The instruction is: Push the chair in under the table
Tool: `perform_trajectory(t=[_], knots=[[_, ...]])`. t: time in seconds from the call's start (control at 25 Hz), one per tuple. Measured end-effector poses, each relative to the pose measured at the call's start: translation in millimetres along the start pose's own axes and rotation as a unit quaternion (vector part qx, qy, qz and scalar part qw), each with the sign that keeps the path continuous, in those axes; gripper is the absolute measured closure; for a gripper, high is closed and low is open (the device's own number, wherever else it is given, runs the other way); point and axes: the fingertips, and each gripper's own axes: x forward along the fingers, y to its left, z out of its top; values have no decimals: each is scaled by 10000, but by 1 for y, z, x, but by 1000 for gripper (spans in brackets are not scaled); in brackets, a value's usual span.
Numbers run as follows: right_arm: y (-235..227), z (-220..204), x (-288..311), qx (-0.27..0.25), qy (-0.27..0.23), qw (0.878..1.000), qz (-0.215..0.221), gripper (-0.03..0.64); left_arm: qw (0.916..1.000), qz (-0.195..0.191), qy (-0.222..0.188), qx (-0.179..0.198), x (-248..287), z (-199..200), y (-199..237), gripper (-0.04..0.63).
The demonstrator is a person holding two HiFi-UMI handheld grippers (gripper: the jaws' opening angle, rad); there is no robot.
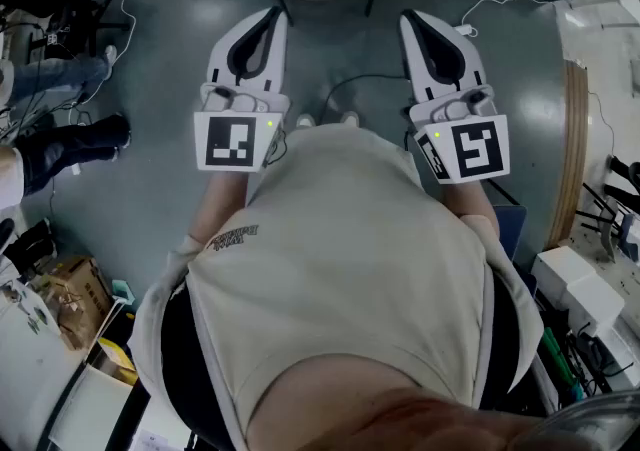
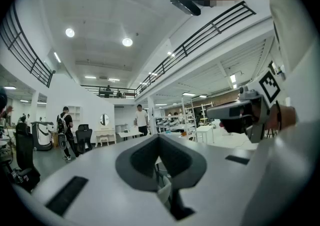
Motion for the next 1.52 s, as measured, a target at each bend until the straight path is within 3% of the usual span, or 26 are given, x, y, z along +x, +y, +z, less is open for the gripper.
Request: perform_trajectory(t=[0.8, 1.08, 1.52], knots=[[-28, -21, -18, 227, 113, 9996, 146, 607, 9996, 52, 251, -76, 19, -13, -35, 585], [-50, -33, -35, 272, 125, 9993, 237, 607, 9992, 218, 329, 88, 31, -18, -63, 586], [-58, -52, -17, 372, 163, 9982, 440, 607, 9972, 323, 544, 399, 42, -35, -58, 586]])
